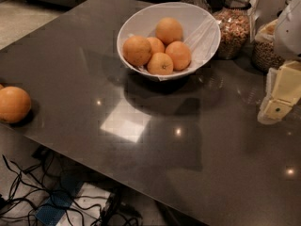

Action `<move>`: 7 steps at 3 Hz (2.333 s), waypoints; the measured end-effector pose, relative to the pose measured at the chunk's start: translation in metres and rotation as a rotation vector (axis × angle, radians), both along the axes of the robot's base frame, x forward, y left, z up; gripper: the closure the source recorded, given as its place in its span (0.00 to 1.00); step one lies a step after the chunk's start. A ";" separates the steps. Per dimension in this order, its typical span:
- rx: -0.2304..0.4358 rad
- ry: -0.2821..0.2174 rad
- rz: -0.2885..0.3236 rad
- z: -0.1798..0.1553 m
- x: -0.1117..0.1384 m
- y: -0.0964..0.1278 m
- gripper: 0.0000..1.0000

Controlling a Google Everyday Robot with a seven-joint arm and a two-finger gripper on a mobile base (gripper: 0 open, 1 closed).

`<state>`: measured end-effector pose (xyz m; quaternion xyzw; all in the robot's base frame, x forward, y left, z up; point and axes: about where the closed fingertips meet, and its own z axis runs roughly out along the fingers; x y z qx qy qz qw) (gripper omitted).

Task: Pick orange from white bowl

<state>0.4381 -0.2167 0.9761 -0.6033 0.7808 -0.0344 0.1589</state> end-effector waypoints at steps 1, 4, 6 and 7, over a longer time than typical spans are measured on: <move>0.000 0.000 0.000 0.000 0.000 0.000 0.00; 0.088 -0.013 0.254 -0.013 0.067 0.102 0.00; 0.140 -0.059 0.357 -0.004 0.086 0.148 0.00; 0.210 -0.129 0.403 -0.005 0.113 0.158 0.00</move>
Offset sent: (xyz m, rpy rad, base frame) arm 0.0366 0.0587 -0.0173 0.0699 0.0394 0.1576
